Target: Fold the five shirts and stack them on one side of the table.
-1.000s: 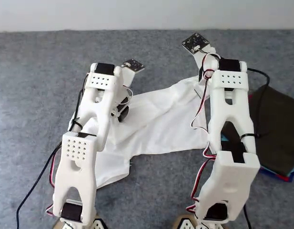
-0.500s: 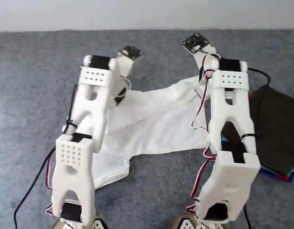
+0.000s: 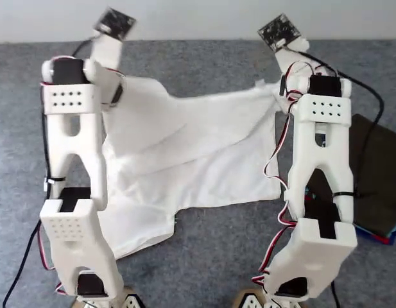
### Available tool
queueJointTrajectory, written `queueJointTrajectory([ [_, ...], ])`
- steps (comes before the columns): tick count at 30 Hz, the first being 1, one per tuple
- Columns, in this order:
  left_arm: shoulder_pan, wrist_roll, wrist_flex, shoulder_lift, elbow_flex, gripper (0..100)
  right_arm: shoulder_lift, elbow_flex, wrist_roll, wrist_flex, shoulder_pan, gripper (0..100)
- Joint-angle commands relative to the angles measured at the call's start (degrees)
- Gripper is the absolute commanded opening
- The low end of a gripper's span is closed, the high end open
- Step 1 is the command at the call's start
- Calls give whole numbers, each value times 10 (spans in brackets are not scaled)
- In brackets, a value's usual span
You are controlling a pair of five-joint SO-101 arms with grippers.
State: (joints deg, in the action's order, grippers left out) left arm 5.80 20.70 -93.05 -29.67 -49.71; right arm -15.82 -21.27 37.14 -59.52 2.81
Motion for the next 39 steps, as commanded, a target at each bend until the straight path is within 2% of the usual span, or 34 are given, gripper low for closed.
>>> queueJointTrajectory([
  [1,15,39,76,23,-44,15,7,-5,-1,78,0,10],
  [7,21,116,165,7,-86,15,-51,-5,-3,149,-1,10],
  [17,38,251,178,4,-125,15,-80,-6,-4,233,-2,10],
  [21,48,272,214,4,-121,15,-80,-6,-2,255,-4,10],
  [23,45,271,200,3,-110,15,-83,-5,1,252,-12,10],
  [26,30,260,189,3,-75,15,-101,-4,16,249,-19,10],
  [32,-15,125,192,3,39,21,-128,-4,14,172,-32,10],
  [39,-46,13,229,-22,151,134,-125,-4,14,59,-43,10],
])
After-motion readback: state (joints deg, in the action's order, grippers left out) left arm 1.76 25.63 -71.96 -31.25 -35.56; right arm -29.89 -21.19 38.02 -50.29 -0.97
